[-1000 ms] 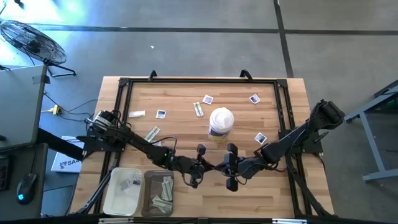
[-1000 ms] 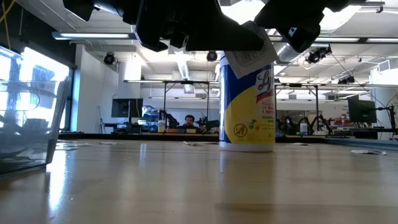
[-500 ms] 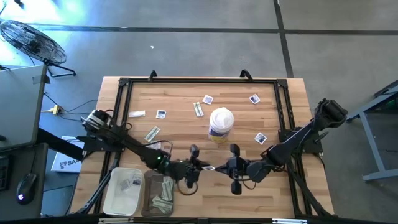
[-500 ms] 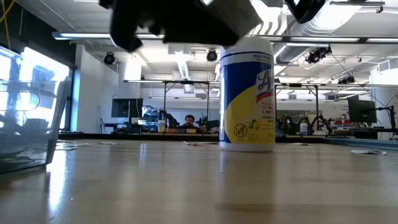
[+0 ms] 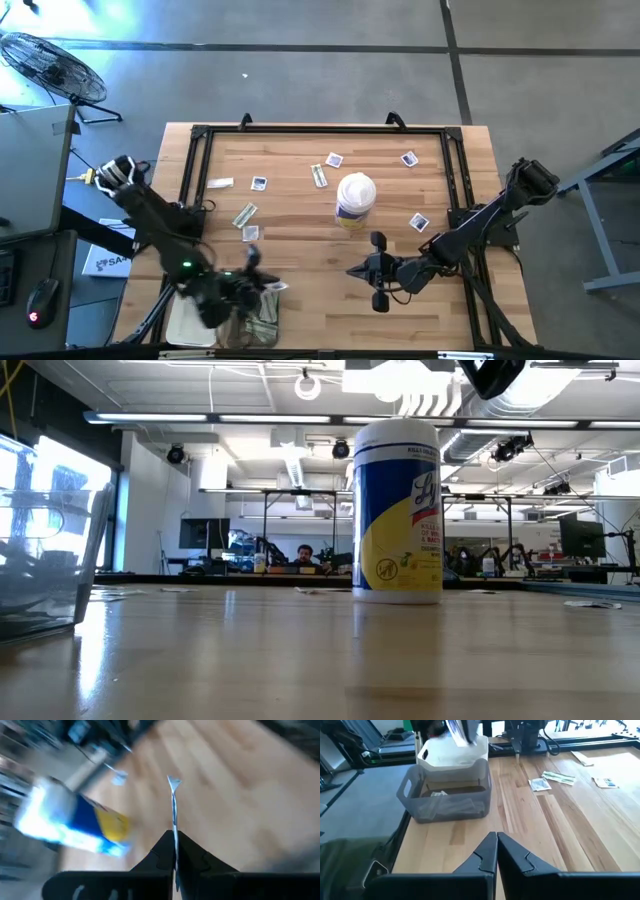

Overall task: Pick & Place First Aid Supplies
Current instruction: Put the alcohol pad into the white bin

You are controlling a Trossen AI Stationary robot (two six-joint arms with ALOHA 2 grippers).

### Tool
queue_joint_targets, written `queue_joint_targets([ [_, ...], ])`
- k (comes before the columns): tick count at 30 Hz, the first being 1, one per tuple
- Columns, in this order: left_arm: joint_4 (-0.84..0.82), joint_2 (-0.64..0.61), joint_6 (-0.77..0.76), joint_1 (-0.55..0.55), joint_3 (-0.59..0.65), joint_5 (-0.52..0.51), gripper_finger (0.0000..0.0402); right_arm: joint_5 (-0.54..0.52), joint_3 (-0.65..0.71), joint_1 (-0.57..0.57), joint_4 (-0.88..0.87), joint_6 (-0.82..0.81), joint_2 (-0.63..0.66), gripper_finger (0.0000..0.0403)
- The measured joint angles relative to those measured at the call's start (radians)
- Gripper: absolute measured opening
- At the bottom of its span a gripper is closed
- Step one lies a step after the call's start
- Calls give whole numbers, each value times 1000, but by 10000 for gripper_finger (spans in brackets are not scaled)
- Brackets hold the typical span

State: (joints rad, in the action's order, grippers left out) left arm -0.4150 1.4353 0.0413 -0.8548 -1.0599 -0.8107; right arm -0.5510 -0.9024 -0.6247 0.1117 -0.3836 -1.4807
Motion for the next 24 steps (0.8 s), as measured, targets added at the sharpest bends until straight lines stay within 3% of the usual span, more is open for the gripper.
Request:
queue_joint_targets([
  [5,-262,-93,-424,-125,0,129,0,0,0,2,-6,0,0,2],
  [14,-621,-116,-1149,-206,0,540,0,-97,0,3,-12,52,0,3],
  [19,-718,-77,-1355,-206,0,691,0,-130,0,3,-38,53,0,2],
  [24,-693,-2,-1382,-207,1,693,0,-142,0,3,-76,53,0,6],
])
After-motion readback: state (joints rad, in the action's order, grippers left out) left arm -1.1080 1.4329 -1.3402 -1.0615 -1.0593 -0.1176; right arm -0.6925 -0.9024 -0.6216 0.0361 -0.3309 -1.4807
